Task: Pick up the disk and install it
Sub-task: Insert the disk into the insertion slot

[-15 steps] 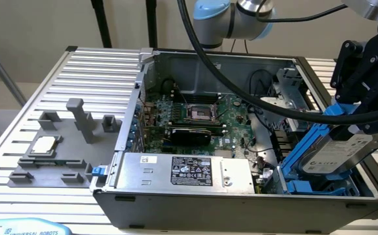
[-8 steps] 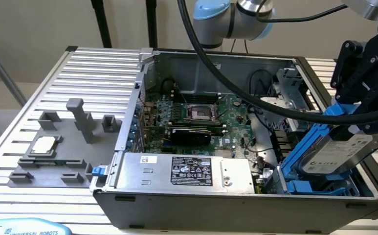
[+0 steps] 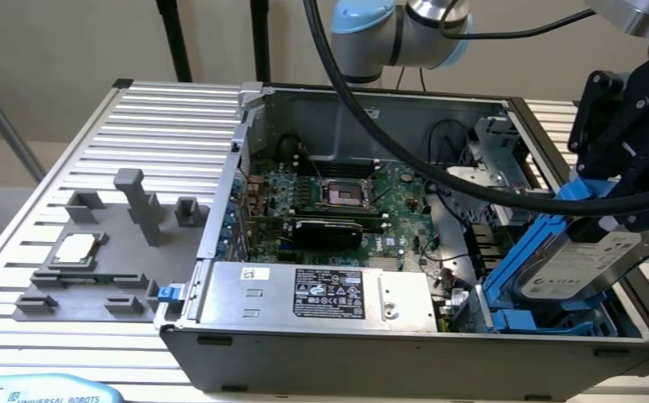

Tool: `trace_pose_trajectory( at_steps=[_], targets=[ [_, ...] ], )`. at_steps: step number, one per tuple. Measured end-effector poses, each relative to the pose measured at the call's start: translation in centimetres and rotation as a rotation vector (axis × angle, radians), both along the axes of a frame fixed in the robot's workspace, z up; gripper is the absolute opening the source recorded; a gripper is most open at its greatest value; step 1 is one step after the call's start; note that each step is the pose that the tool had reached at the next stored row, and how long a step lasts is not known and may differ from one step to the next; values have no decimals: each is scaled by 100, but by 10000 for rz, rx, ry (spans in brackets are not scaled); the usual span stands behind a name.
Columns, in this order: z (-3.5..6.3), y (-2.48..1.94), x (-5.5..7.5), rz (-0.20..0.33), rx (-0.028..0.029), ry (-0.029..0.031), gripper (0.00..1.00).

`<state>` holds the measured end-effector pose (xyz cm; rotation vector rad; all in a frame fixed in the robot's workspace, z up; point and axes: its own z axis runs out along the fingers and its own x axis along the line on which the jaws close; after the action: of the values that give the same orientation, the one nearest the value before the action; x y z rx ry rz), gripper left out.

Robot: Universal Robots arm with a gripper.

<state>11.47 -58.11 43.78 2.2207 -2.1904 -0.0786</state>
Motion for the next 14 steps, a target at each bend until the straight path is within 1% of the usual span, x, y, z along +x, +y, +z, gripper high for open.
trace_pose_trajectory(
  at_steps=[8, 14],
  targets=[
    [-21, 0, -12, 1, -2, -52, 33],
    [-55, 1, -30, 2, -3, -57, 33]
  ],
)
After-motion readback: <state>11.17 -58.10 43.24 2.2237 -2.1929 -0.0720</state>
